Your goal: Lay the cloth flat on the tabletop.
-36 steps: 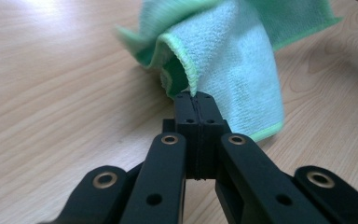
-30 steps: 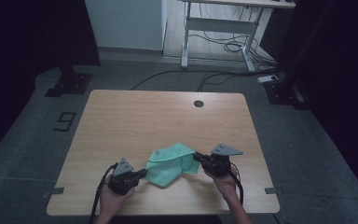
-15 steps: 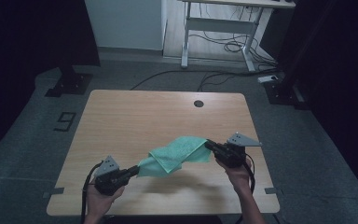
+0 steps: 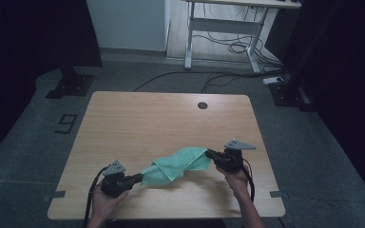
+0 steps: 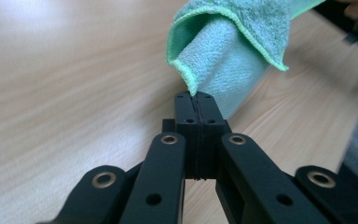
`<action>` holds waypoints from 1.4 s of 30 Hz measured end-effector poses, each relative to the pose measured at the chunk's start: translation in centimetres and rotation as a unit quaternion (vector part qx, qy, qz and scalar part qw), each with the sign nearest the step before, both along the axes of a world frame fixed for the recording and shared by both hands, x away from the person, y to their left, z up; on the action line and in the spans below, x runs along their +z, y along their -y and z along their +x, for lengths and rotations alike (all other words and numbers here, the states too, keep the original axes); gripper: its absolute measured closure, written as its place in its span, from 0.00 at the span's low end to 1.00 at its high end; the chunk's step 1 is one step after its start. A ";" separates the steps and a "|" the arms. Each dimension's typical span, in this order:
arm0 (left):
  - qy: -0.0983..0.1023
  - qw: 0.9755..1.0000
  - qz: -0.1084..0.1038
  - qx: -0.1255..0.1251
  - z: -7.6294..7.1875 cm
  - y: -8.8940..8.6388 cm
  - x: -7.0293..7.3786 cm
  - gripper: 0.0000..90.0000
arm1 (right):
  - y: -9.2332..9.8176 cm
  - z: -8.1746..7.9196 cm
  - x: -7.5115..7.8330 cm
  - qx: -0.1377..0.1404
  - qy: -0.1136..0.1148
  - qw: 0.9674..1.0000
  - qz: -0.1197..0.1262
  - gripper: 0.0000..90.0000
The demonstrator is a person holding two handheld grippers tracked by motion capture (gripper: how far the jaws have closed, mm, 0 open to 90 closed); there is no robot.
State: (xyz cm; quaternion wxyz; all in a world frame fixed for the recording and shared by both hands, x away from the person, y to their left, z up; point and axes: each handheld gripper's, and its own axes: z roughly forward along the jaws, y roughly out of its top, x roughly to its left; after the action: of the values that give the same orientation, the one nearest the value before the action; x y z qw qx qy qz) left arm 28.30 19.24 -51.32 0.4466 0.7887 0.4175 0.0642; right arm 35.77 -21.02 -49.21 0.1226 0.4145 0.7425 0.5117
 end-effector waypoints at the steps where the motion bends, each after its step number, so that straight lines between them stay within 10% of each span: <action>1: -0.004 1.000 0.004 0.000 0.1 0.1 -0.3 1.00 | -0.2 0.3 -0.7 -0.001 -0.008 1.000 -0.009 0.95; 14: -0.023 0.999 0.048 -0.002 0.7 1.4 -2.0 0.92 | -1.0 0.0 -2.0 -0.024 0.007 0.998 -0.063 0.64; 23: -0.028 0.999 0.045 -0.009 0.5 2.2 -1.9 0.61 | -5.0 -2.3 -1.2 0.070 0.019 0.997 -0.037 0.51; 34: -0.032 0.998 0.046 -0.010 0.5 2.8 -2.4 0.94 | -9.2 -3.7 -3.0 0.141 0.011 0.989 -0.046 0.48; 42: -0.034 0.998 0.045 -0.011 0.6 3.0 -2.5 0.98 | -10.8 -3.9 -4.4 0.158 0.013 0.984 -0.078 0.44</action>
State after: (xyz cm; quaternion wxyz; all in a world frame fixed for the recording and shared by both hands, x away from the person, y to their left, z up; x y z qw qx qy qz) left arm 28.88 16.24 -53.79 0.3967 0.8143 0.4206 0.0516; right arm 31.92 -10.26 -53.59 0.0815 0.2745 0.8346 0.4706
